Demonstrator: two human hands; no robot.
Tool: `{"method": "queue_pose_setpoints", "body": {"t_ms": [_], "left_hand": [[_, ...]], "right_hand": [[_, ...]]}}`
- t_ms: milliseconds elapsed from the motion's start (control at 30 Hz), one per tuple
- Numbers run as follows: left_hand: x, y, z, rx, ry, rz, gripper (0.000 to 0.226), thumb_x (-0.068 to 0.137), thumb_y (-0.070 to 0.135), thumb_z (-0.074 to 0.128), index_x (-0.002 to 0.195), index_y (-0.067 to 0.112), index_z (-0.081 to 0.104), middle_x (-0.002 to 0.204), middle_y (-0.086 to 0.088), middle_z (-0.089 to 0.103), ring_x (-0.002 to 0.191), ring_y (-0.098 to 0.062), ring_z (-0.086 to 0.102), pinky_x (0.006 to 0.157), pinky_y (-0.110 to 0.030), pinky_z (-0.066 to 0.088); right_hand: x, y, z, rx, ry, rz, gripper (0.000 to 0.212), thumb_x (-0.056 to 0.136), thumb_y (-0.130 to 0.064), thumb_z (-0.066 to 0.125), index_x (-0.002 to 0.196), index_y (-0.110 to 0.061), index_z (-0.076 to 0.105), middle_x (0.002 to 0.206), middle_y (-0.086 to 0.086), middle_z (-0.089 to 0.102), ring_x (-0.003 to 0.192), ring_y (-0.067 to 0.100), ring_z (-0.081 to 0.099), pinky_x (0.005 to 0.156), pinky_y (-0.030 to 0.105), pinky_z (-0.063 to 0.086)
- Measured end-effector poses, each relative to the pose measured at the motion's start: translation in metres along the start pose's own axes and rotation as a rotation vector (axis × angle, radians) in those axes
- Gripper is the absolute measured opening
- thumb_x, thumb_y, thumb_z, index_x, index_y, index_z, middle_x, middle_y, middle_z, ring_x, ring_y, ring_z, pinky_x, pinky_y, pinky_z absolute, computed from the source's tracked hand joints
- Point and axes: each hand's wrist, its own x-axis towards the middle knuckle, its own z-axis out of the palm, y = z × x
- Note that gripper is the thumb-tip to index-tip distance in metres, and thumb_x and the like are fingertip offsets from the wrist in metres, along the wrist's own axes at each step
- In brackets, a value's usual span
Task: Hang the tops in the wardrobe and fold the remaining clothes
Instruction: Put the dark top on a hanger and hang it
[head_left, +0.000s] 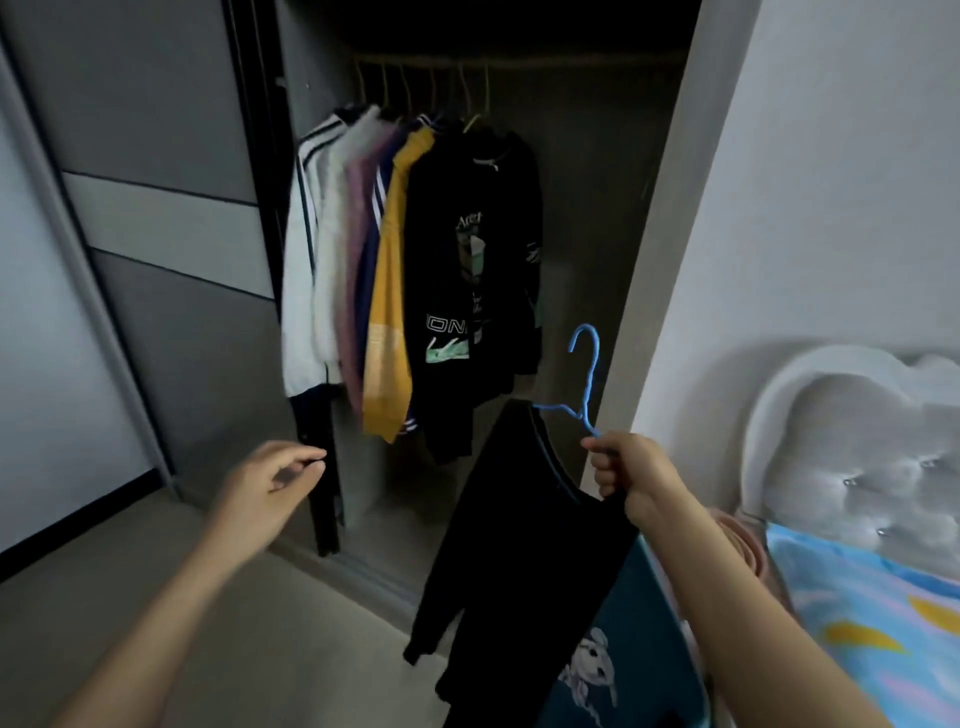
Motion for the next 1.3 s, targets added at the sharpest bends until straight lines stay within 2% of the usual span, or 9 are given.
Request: {"method": "queue_pose_setpoints", "body": {"t_ms": [133, 367, 600, 767, 833, 900, 1100, 1200, 1300], "left_hand": [[0.065, 0.009, 0.014, 0.038, 0.010, 0.055, 0.022, 0.085, 0.005, 0.064, 0.088, 0.027, 0.066, 0.093, 0.010, 0.060, 0.086, -0.009, 0.058, 0.071, -0.003, 0.038], [0.147, 0.005, 0.049, 0.054, 0.017, 0.084, 0.023, 0.087, 0.009, 0.062, 0.091, 0.031, 0.065, 0.092, 0.011, 0.058, 0.086, -0.004, 0.057, 0.069, -0.012, 0.037], [0.219, -0.010, 0.073, 0.042, 0.021, 0.126, 0.032, 0.087, 0.013, 0.062, 0.089, 0.044, 0.060, 0.096, 0.011, 0.059, 0.095, -0.004, 0.055, 0.075, -0.021, 0.039], [0.291, -0.017, 0.085, 0.059, 0.050, 0.193, 0.029, 0.088, 0.016, 0.062, 0.091, 0.045, 0.058, 0.102, 0.018, 0.056, 0.099, 0.009, 0.041, 0.082, -0.013, 0.035], [0.327, -0.015, 0.088, 0.071, 0.058, 0.232, 0.023, 0.090, 0.018, 0.060, 0.096, 0.040, 0.060, 0.105, 0.021, 0.052, 0.105, 0.001, 0.039, 0.086, -0.014, 0.031], [0.365, -0.013, 0.094, 0.109, 0.088, 0.279, 0.018, 0.090, 0.020, 0.059, 0.104, 0.031, 0.065, 0.105, 0.019, 0.050, 0.108, -0.005, 0.037, 0.091, -0.024, 0.032], [0.499, 0.007, 0.090, 0.195, 0.292, 0.457, 0.022, 0.088, 0.027, 0.063, 0.104, 0.014, 0.072, 0.118, -0.010, 0.058, 0.119, -0.034, 0.041, 0.098, -0.051, 0.037], [0.550, 0.021, 0.090, 0.240, 0.321, 0.511, 0.053, 0.080, 0.050, 0.041, 0.104, 0.014, 0.072, 0.121, -0.012, 0.058, 0.121, -0.037, 0.042, 0.096, -0.050, 0.036], [0.593, 0.024, 0.092, 0.358, 0.288, 0.515, 0.053, 0.080, 0.049, 0.041, 0.111, 0.017, 0.069, 0.135, -0.009, 0.051, 0.131, -0.031, 0.033, 0.101, -0.042, 0.028]], "right_hand": [[0.050, -0.027, 0.030, 0.081, -0.152, 0.005, 0.018, 0.091, 0.000, 0.042, 0.075, -0.006, 0.049, 0.044, 0.001, 0.041, 0.031, 0.008, 0.033, 0.032, 0.016, 0.026], [0.116, -0.093, 0.064, 0.180, -0.326, -0.154, 0.014, 0.089, 0.008, 0.040, 0.091, 0.002, 0.052, 0.055, 0.005, 0.051, 0.041, 0.010, 0.050, 0.041, 0.020, 0.043], [0.171, -0.157, 0.070, 0.269, -0.296, -0.247, 0.018, 0.087, 0.007, 0.037, 0.094, 0.000, 0.053, 0.048, 0.000, 0.051, 0.036, 0.007, 0.044, 0.036, 0.016, 0.036], [0.206, -0.197, 0.084, 0.325, -0.313, -0.319, 0.017, 0.091, -0.003, 0.040, 0.097, -0.005, 0.056, 0.050, -0.002, 0.049, 0.037, 0.006, 0.041, 0.036, 0.016, 0.034], [0.221, -0.211, 0.097, 0.363, -0.301, -0.334, 0.016, 0.093, -0.008, 0.040, 0.095, -0.006, 0.055, 0.047, -0.003, 0.045, 0.035, 0.006, 0.037, 0.034, 0.017, 0.030], [0.240, -0.225, 0.112, 0.409, -0.298, -0.361, 0.016, 0.094, -0.008, 0.037, 0.092, -0.006, 0.053, 0.044, -0.004, 0.041, 0.032, 0.006, 0.034, 0.032, 0.016, 0.026], [0.296, -0.285, 0.171, 0.289, -0.195, -0.556, 0.023, 0.096, -0.003, 0.032, 0.085, -0.005, 0.051, 0.036, -0.005, 0.036, 0.026, 0.004, 0.030, 0.030, 0.011, 0.022], [0.313, -0.325, 0.192, 0.245, -0.159, -0.656, 0.025, 0.097, -0.002, 0.031, 0.079, -0.005, 0.048, 0.032, -0.005, 0.033, 0.023, 0.002, 0.028, 0.030, 0.007, 0.019], [0.332, -0.361, 0.219, 0.158, -0.128, -0.688, 0.029, 0.098, -0.004, 0.029, 0.073, -0.009, 0.042, 0.030, -0.006, 0.029, 0.021, 0.001, 0.026, 0.029, 0.008, 0.017]]}}
